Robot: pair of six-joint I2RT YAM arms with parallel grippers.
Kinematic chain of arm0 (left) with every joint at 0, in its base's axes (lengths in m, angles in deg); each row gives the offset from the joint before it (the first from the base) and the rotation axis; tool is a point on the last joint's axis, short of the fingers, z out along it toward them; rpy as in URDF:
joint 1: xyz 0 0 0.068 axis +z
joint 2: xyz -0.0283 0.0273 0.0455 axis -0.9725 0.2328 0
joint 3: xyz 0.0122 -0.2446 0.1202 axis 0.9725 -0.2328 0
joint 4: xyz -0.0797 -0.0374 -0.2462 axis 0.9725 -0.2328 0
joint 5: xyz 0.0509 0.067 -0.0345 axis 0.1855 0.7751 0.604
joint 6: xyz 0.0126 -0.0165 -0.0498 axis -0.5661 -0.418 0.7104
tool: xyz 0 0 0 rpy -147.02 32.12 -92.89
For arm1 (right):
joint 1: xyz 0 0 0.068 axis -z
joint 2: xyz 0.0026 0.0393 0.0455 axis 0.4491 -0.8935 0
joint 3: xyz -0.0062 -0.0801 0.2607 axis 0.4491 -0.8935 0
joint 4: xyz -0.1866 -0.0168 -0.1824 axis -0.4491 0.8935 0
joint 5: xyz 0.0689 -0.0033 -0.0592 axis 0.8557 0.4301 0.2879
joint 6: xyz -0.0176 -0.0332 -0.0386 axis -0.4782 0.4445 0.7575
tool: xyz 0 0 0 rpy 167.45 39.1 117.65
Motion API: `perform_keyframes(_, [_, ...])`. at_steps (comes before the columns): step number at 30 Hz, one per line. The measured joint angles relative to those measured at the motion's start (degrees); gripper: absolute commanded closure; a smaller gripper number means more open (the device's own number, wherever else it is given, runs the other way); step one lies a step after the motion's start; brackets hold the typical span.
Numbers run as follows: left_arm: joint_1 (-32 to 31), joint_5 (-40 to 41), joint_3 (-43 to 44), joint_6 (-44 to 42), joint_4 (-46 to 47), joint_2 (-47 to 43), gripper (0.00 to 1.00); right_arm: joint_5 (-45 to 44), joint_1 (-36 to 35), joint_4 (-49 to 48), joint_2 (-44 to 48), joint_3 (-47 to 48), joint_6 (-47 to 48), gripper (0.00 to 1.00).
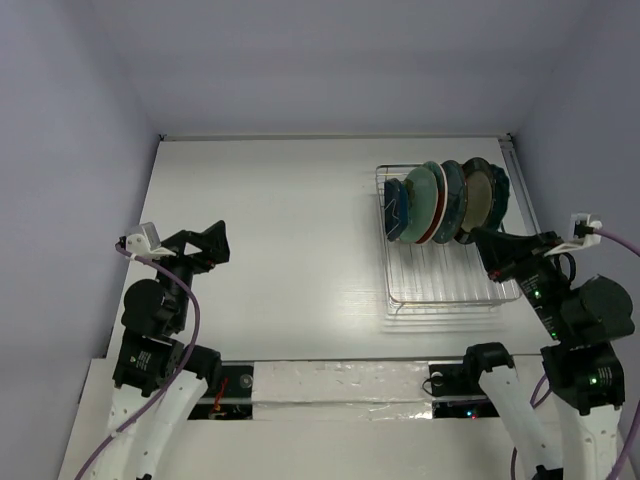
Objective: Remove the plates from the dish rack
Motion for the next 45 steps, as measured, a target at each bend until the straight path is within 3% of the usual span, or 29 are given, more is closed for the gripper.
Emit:
perform_keyframes(3, [0.0,0.0,0.0,0.0,0.0,0.0,0.04,3.2,0.0,-3.4,-3.2,0.1,-0.4,1.00])
perform_keyframes(4, [0.1,0.0,0.0,0.0,0.0,0.0,0.14,4.2,0.0,-4.7,-4.7,0.1,-0.5,1.00])
perform_keyframes(6, [0.1,0.0,0.0,0.0,0.0,-0.1,0.23,5.3,-0.2,-6.4,-8.1,0.1,-0.5,1.00])
perform_keyframes(8, [0.1,0.0,-0.1,0.2,0.1,-0.2,0.46,5.5,-1.5,-8.0,-11.9,0.2,-0.6,1.00])
perform_keyframes(9, [0.1,0.0,-0.2,0.0,0.1,-0.2,0.69,4.5,-3.9,-8.5,-14.0,0.2,-0.5,1.00])
perform_keyframes(12, [0.1,0.0,-0.5,0.2,0.1,-0.3,1.00,-1.9,-13.6,-8.3,-19.7,1.4,0.2,1.00])
perform_keyframes(15, [0.1,-0.1,-0.5,0.2,0.0,-0.2,1.00,-13.4,-24.6,-5.6,-28.9,8.0,2.2,1.00])
perform_keyframes(17, [0.1,-0.1,-0.5,0.2,0.0,-0.2,1.00,-19.8,-27.9,-4.9,-35.1,12.3,3.8,1.00])
perform_keyframes(20, [0.1,-0.1,-0.5,0.3,0.0,-0.2,1.00,-29.7,-28.2,-3.0,-42.4,16.0,5.9,0.76])
perform_keyframes(21, [0.1,-0.1,-0.5,0.3,0.0,-0.2,1.00,-33.0,-28.2,-2.0,-44.9,17.3,6.5,0.60])
perform_keyframes(22, [0.1,-0.1,-0.5,0.3,0.0,-0.2,1.00,-35.8,-28.2,-0.9,-47.6,18.7,7.0,0.55])
perform_keyframes(24, [0.1,-0.1,-0.5,0.3,0.0,-0.2,0.85,-41.3,-28.2,1.1,-53.2,21.9,8.5,0.44])
perform_keyframes(28, [0.1,-0.1,-0.6,0.7,0.0,-0.6,0.60,-49.8,-28.2,3.7,-63.5,25.5,9.8,0.42])
perform_keyframes(31, [0.0,-0.1,-0.7,1.0,-0.1,-1.1,0.50,-52.9,-28.2,5.9,-68.7,25.5,10.3,0.41])
perform_keyframes(45, [-0.9,-0.1,-0.7,1.1,-0.1,-1.9,0.44,-57.0,-24.8,7.6,-82.0,29.4,13.0,0.51])
